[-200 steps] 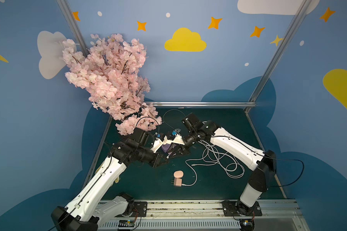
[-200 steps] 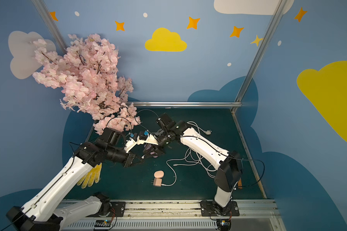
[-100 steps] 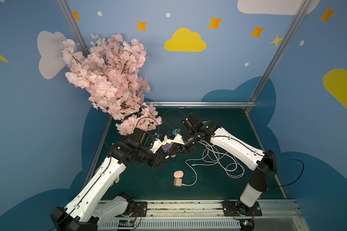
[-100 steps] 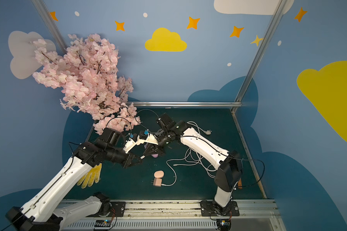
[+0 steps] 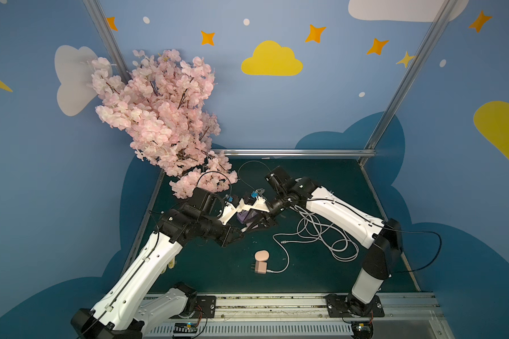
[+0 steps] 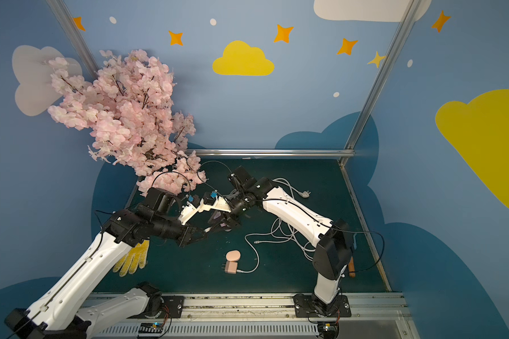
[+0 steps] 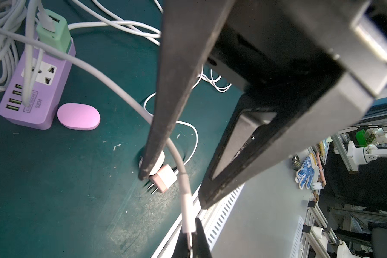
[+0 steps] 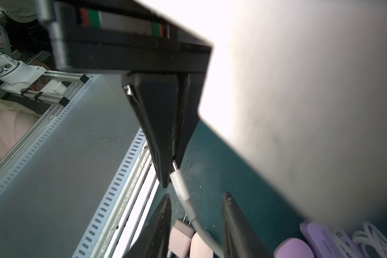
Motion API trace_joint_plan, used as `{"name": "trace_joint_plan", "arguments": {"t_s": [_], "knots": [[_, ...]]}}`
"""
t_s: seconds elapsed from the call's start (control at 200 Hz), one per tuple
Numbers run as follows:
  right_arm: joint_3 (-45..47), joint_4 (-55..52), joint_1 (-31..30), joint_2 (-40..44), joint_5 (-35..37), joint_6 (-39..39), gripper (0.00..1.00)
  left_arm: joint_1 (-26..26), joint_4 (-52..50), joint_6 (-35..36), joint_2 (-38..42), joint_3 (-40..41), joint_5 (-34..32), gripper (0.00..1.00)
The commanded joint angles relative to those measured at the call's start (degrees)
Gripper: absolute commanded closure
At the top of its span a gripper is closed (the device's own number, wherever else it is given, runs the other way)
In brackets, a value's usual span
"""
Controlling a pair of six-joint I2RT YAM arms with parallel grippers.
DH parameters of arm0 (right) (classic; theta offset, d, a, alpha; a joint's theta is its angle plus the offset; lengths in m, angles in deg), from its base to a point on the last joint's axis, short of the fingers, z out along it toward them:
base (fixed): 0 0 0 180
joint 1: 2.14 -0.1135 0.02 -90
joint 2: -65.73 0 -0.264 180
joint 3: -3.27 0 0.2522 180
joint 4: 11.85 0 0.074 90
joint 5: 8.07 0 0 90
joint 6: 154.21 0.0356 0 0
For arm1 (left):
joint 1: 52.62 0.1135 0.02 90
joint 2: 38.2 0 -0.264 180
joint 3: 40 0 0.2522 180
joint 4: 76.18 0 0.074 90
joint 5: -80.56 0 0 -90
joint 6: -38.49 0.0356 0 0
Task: Charge the bluetooth headset
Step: Pick up the charging cable from the center of the board.
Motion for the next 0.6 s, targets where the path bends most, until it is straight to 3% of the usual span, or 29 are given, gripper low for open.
{"name": "trace_joint_plan", "arguments": {"t_s": [0.0, 0.11, 0.596], "knots": [[-2.3, -4.1, -0.3, -2.0, -2.1, -2.3, 0.61, -0.2, -1.0, 1.6, 0.5, -1.8, 0.8, 0.97], [-1.4, -4.2, -0.5, -2.2, -3.4, -2.0, 0.62, -0.2, -1.2, 2.1, 0.9, -2.5, -0.2, 0.97], [2.6, -1.9, -0.5, -1.8, -7.9, 2.9, 0.83, -0.1, -1.6, 2.7, 1.0, -3.7, -2.5, 0.97]]}}
